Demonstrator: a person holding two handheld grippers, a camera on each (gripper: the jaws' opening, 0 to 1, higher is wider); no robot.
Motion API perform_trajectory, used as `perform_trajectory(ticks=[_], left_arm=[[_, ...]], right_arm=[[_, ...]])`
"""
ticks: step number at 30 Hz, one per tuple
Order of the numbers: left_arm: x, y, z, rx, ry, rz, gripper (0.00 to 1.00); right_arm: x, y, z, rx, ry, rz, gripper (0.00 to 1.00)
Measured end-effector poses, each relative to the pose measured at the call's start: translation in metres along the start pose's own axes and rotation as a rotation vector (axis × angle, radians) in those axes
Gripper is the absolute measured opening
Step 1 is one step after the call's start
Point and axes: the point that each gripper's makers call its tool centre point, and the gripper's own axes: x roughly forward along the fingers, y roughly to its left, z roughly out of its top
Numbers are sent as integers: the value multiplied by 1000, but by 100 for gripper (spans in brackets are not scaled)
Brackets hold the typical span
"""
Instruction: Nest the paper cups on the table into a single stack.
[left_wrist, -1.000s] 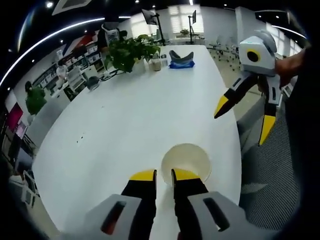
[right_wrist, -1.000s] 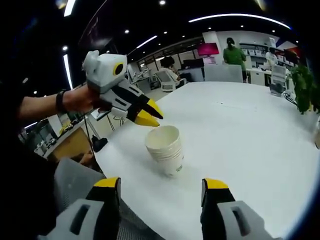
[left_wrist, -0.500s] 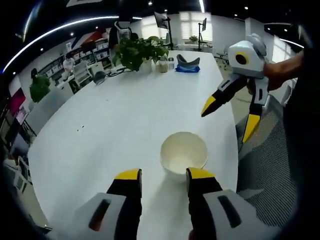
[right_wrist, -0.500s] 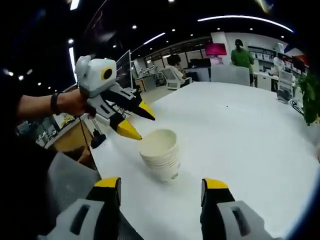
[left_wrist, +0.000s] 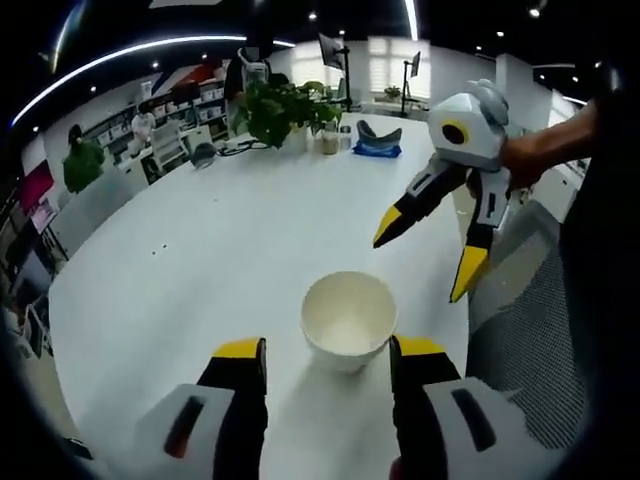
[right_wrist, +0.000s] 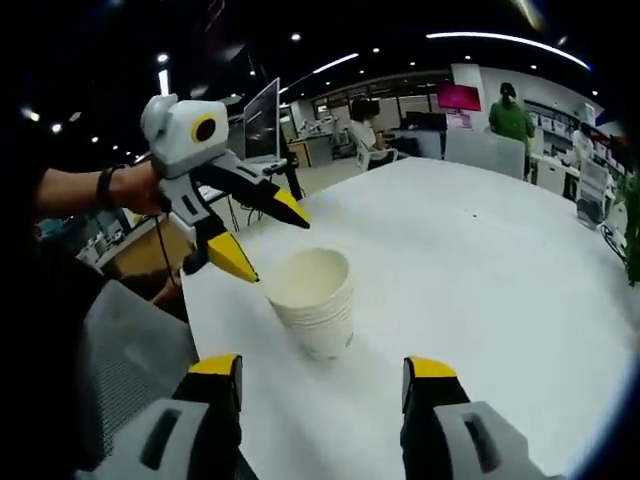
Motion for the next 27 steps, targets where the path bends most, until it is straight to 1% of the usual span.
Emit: perform_trajectory(ticks=[2,3,6,8,10,11,13,16,19,21,22,23,24,25,26,27], left_arm=[[-1,1,-5,-7,-2,-10,49],[-1,-3,-6,-7,3,-14,50],[4,-7,-13,-1,19,-29,52],[7,-9,-16,5,26,-34,53],[11,-11,-18,5,31,-42,53],[17,-8,-24,7,38,-47,53],[24,-8,-29,11,54,-55,54],[31,-11,-28,10,60,-71,53],[38,-17,-22,28,63,-81,52],[43,-15,-22,27,64,-89,48],[45,-15,-21,30,67,-93,43],[45,-15,-20,33,66,-95,40],[47,-13,-18,35,65,-84,39],[47,-10,-23,49,94,-74,38],[48,-9,-21,47,88,-77,38],[48,-4,-21,46,91,-76,38]], right_arm=[[5,-1,2,-24,13,10,65],[7,-1,2,-30,14,13,64],[14,-2,5,-50,22,28,63],[21,-2,6,-70,35,39,63],[25,-2,7,-82,40,46,63],[27,-2,8,-87,43,50,62],[33,-2,8,-102,53,61,62],[44,-4,7,-137,67,74,59],[50,-7,8,-189,87,83,57],[53,-8,8,-209,93,92,52],[56,-10,9,-212,91,98,48],[58,-9,11,-215,87,109,40],[61,-2,11,-226,96,155,37],[64,-9,12,-255,105,117,37],[66,-10,12,-268,121,125,37],[67,-13,14,-276,128,128,37]])
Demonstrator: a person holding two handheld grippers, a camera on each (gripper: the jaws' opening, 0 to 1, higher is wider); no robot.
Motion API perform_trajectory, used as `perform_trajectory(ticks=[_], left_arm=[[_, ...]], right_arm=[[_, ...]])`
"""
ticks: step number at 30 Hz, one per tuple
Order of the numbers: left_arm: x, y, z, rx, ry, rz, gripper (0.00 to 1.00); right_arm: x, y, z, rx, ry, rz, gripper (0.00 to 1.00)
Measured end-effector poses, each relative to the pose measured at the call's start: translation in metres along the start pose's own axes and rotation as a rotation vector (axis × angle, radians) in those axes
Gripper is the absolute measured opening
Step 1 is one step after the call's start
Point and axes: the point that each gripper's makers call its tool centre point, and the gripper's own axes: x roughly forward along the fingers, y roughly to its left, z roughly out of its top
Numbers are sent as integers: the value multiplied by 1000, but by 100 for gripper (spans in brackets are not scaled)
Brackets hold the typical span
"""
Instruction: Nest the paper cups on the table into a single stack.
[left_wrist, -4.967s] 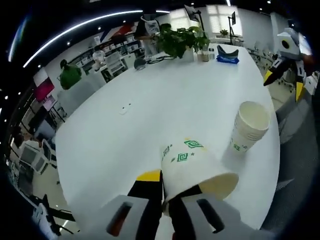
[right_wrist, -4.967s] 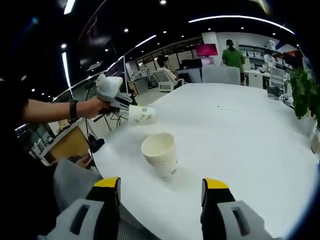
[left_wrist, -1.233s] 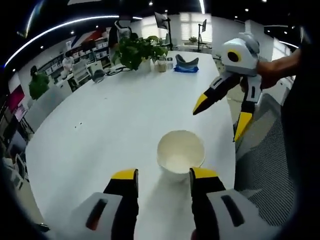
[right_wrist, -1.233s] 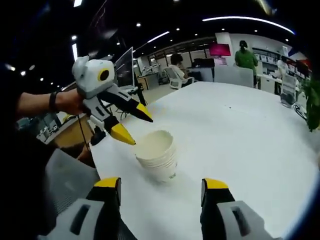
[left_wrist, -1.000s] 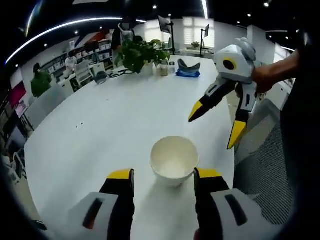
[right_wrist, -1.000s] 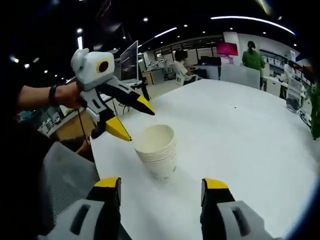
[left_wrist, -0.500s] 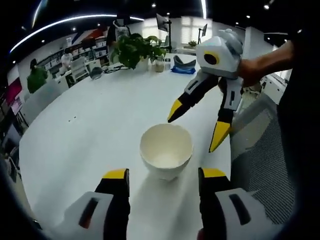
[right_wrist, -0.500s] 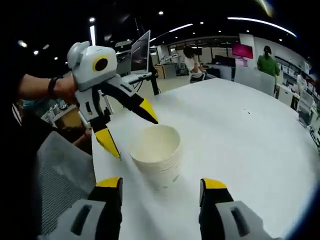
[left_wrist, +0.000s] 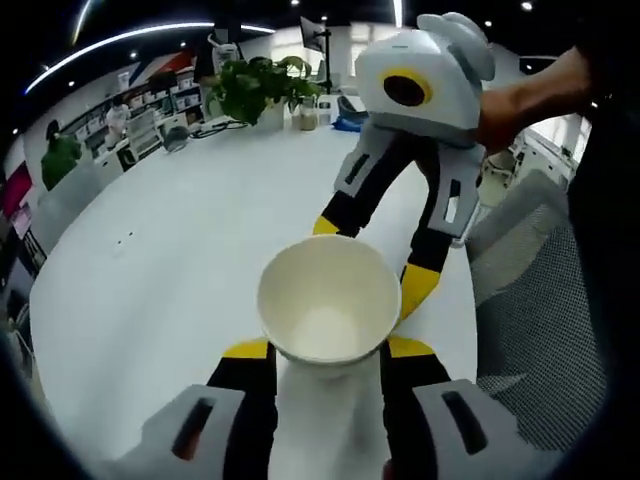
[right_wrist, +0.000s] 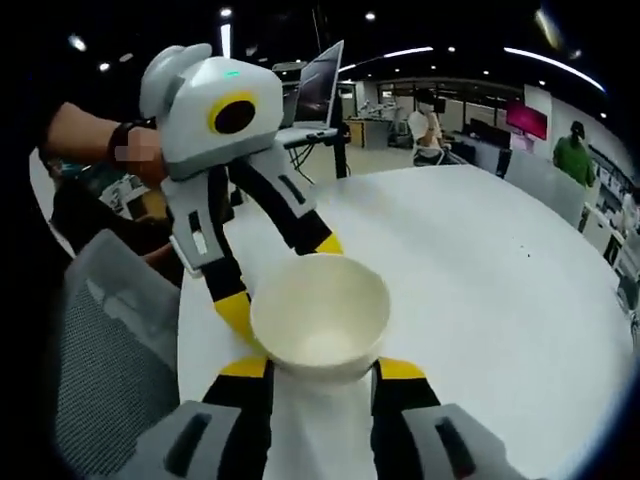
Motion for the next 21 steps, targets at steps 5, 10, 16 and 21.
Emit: perform_trajectory(ticks=[5,10,16,21], left_arm=[[0,17,2,-2,4,10,38],[-2,36,8,4,5,25,38],[1,67,14,-7,0,41,38],[5,85,17,-29,-5,47,38]], right_arm=[[4,-15,6,-21,10,3,36],[8,-37,17,-39,7,-7,36],[15,-64,31,-57,12,-10,36],[20,-82,37,-70,28,-5,36]])
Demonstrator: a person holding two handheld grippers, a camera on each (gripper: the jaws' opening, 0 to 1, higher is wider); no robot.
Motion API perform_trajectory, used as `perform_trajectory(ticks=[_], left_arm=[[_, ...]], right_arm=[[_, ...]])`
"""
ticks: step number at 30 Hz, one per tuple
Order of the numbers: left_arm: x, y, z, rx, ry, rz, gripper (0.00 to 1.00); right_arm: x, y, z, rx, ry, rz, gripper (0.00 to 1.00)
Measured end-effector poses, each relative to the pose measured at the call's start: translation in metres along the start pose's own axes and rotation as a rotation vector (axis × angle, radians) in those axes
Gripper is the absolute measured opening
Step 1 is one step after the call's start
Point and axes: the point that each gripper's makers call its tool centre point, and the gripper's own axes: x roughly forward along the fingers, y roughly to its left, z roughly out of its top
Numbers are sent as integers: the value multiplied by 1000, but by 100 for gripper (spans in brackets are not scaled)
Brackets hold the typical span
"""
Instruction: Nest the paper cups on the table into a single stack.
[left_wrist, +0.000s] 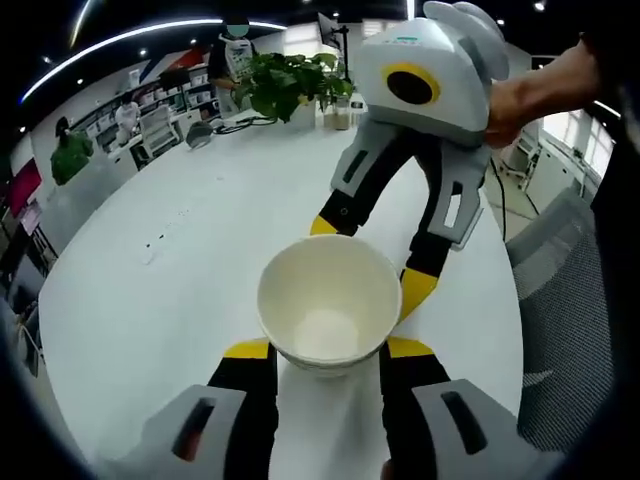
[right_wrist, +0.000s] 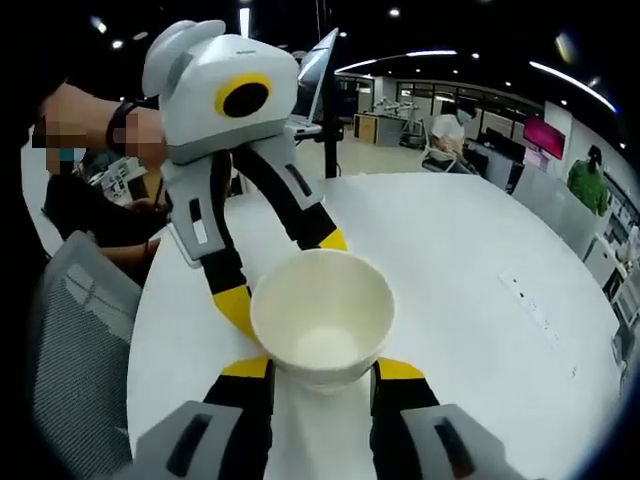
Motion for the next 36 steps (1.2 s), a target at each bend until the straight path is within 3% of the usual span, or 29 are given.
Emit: perform_trajectory(ticks=[7,18,23,36], left_arm=[[5,19,-2,-20,-1,1,38],[5,14,-6,-43,-2,-20,38],[6,12,-8,-75,-11,-23,39],[-7,15,-18,-90,3,29,52]], right_arm=[[6,-11,0,-13,22,15,36],[10,-11,-4,-32,40,18,36],[11,-9,-3,-9,39,8,44],[1,-11,0,58,10,-32,52]])
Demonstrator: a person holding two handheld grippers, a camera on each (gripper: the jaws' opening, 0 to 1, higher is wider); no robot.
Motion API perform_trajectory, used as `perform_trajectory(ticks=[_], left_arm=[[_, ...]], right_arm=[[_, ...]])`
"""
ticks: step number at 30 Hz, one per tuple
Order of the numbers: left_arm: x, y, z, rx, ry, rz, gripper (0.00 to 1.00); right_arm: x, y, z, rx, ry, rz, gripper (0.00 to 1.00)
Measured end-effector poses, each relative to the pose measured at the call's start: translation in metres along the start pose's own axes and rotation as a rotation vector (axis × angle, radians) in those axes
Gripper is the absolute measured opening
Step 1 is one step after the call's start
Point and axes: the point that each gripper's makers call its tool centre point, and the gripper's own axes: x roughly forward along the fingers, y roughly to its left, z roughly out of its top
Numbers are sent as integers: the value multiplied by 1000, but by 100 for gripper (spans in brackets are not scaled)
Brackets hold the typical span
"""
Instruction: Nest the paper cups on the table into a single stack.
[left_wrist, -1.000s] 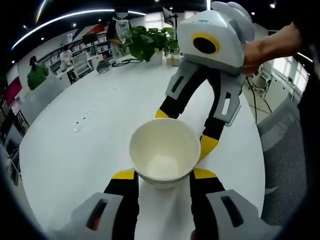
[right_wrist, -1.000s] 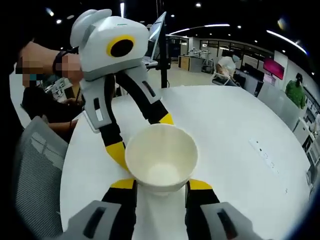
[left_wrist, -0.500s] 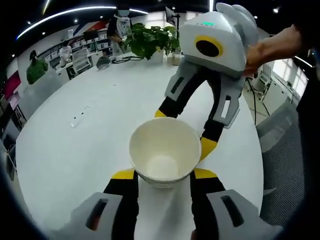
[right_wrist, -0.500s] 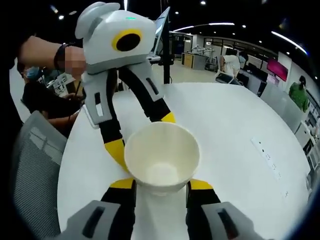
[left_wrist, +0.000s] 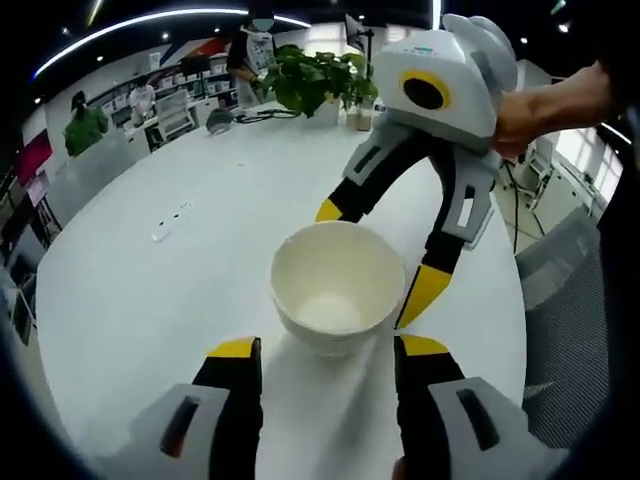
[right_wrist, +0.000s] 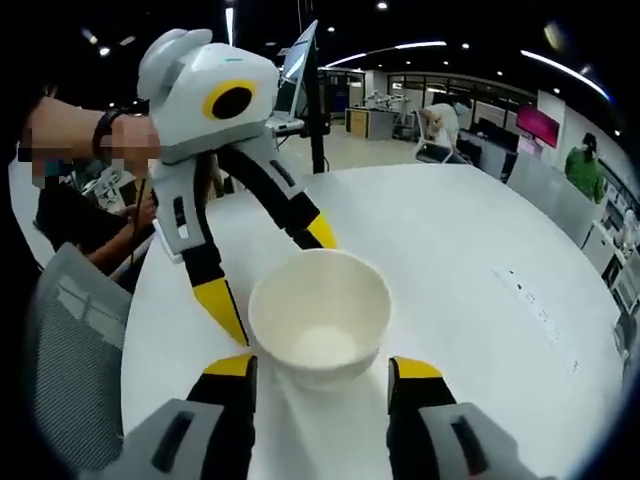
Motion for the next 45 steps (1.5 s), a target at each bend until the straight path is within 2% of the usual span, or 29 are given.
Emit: perform_trajectory(ticks=[4,8,11,16,20,23,24,26,29,36,38,41,45], left_arm=[[-8,-3,-4,9,1,19,55],[-18,-7,-5,-24,-23,55,59],[-23,-11,-7,-57,-40,77,63],[-34,-31,-3,-119,-93,128,65],[-41,-40,-6,-145,-113,157,66],[-48,-44,-12,-176,-136,182,66],[-52,-48,-14,-189,-146,195,66],[-57,-52,-19,-203,-151,205,66],[-66,-53,-22,-225,-170,233,67],[-88,-76,-39,-265,-186,290,67],[-93,-79,-46,-276,-189,301,67],[-96,-97,-58,-303,-181,322,68],[-97,-107,-72,-332,-182,339,69]], right_arm=[[-6,0,0,24,-28,-13,53],[-15,7,-5,27,-32,-19,61],[-20,9,-9,36,-37,-33,63],[-29,18,-12,173,-113,-74,68],[-39,26,-19,207,-134,-98,70],[-47,40,-22,223,-150,-106,71],[-52,36,-25,230,-154,-114,71],[-56,47,-28,241,-162,-119,71],[-63,49,-36,243,-159,-131,72],[-77,72,-50,253,-162,-154,72],[-80,78,-57,265,-161,-156,72],[-84,95,-70,281,-152,-156,72],[-92,117,-89,282,-120,-164,74]])
